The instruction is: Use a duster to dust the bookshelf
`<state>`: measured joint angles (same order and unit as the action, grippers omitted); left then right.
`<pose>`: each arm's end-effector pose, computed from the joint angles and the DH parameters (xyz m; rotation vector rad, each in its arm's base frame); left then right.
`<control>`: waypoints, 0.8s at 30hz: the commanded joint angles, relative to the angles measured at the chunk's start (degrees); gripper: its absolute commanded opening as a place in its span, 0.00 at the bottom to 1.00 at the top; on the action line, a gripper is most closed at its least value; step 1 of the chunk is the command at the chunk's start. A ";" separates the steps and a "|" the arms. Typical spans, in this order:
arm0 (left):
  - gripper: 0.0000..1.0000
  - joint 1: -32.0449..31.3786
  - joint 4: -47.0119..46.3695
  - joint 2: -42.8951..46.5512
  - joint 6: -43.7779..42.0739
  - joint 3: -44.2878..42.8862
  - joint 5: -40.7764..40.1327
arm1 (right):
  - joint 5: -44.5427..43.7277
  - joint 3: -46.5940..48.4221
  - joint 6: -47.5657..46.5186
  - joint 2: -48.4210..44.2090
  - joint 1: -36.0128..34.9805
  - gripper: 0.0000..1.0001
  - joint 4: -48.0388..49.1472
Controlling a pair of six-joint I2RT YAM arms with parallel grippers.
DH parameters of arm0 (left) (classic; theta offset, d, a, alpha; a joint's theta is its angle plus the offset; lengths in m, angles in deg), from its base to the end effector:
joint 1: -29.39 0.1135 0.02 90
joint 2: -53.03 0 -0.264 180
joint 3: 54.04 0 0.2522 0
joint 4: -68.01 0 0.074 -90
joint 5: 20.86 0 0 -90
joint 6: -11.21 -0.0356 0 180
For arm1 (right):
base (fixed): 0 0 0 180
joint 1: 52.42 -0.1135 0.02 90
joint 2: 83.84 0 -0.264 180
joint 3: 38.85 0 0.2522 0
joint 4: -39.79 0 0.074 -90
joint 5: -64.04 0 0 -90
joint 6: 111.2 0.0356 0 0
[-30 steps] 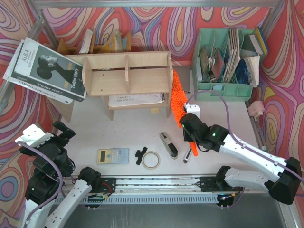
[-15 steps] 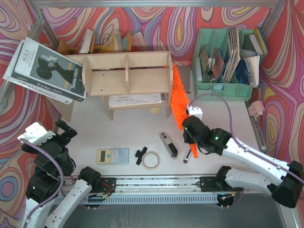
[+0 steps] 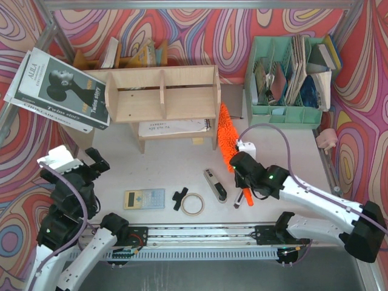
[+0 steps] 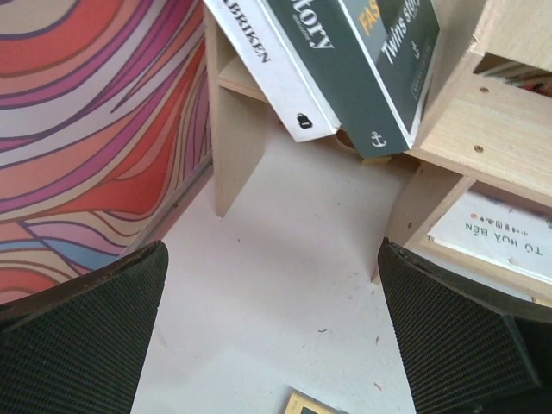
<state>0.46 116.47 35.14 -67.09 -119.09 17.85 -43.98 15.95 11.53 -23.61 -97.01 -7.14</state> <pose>0.0454 0.0067 0.3773 -0.4515 1.5217 0.1592 0.1543 0.1367 0.2334 -0.1205 2.4322 0.2166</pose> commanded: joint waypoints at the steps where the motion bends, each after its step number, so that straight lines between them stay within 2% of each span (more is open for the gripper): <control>1: 0.99 0.21 -1.13 -2.46 -0.95 -0.28 4.05 | -6.83 7.59 -4.83 -6.29 -0.32 0.00 0.10; 6: 0.99 0.20 -0.77 -4.84 -1.17 -0.63 6.28 | -10.98 8.03 -8.39 -10.51 -0.32 0.00 2.64; 11: 0.99 0.27 -0.29 -5.94 -1.16 -0.87 6.34 | -7.82 3.55 -6.83 -10.52 -0.37 0.00 6.61; 16: 0.99 0.26 -0.51 -6.15 -1.41 -0.62 6.11 | -11.09 1.56 -6.66 -17.98 -0.31 0.00 9.62; 21: 0.98 0.27 -0.35 -7.10 -1.34 -0.79 6.48 | -13.78 4.18 -12.04 -24.54 -0.38 0.00 13.48; 24: 0.99 0.25 -0.20 -7.66 -1.09 -0.92 6.26 | -11.99 5.55 -16.84 -25.97 -0.37 0.00 16.80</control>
<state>0.46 116.38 28.23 -67.50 -119.20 23.77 -53.99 17.81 1.36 -47.37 -97.10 0.38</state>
